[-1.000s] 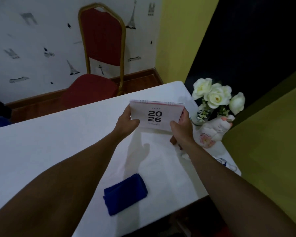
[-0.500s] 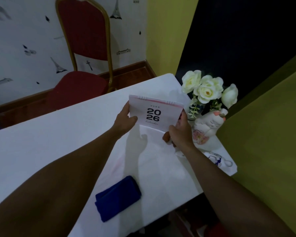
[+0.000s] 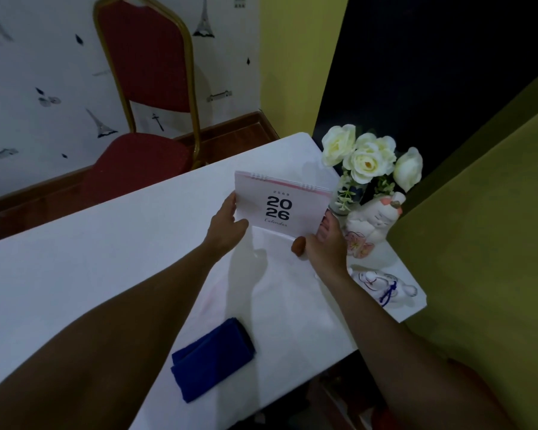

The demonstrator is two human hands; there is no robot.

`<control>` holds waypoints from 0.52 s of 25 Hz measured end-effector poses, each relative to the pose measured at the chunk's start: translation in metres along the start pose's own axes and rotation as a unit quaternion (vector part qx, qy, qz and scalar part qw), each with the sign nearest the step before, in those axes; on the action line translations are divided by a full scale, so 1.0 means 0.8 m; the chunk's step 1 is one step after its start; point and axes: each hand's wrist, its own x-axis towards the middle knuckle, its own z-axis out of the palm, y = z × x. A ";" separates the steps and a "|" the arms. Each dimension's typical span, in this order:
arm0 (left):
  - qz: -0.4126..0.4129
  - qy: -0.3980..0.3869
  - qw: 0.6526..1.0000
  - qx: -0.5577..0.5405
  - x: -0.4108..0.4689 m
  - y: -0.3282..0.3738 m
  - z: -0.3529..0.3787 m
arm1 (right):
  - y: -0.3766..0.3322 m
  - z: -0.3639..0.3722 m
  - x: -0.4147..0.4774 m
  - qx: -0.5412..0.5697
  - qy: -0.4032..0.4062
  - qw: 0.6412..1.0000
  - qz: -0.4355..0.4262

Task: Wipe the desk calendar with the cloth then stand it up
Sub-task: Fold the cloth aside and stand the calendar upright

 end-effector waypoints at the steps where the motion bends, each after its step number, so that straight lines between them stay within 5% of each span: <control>1: 0.000 -0.004 1.000 0.001 0.001 0.002 0.003 | 0.003 -0.002 0.000 0.002 0.003 1.000 0.000; 13: -0.001 -0.025 1.000 0.004 0.016 0.018 0.020 | 0.010 -0.012 0.000 0.026 -0.005 1.000 -0.004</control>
